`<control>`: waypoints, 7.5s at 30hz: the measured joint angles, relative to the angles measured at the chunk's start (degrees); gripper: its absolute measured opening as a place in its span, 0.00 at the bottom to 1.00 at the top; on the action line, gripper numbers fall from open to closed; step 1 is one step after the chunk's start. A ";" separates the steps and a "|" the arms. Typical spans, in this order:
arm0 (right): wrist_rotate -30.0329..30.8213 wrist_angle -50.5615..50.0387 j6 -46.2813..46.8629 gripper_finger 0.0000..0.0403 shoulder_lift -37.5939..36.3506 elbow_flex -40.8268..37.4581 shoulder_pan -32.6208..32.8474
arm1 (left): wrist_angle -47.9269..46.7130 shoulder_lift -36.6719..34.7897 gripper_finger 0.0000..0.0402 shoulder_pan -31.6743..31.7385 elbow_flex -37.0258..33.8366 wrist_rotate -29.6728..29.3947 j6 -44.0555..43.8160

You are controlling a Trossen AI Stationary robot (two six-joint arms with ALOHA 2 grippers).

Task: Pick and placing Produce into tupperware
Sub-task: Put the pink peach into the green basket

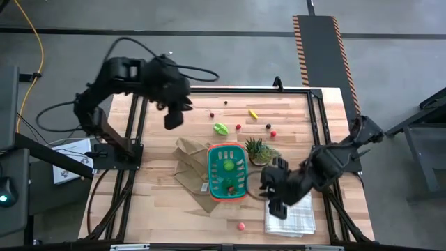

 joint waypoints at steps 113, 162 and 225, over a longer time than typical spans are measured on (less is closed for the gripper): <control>41.67 -2.45 66.96 0.41 54.36 25.86 23.57 | 0.00 -8.31 0.20 -0.04 -0.02 -4.33 -12.39; 36.38 -9.81 72.71 0.41 54.61 25.88 21.21 | 0.00 -8.33 0.20 -0.07 -0.02 -1.97 -4.63; 13.98 -14.13 59.38 0.43 54.26 33.18 13.55 | 0.00 -7.96 0.20 -0.04 -0.02 -4.35 -9.85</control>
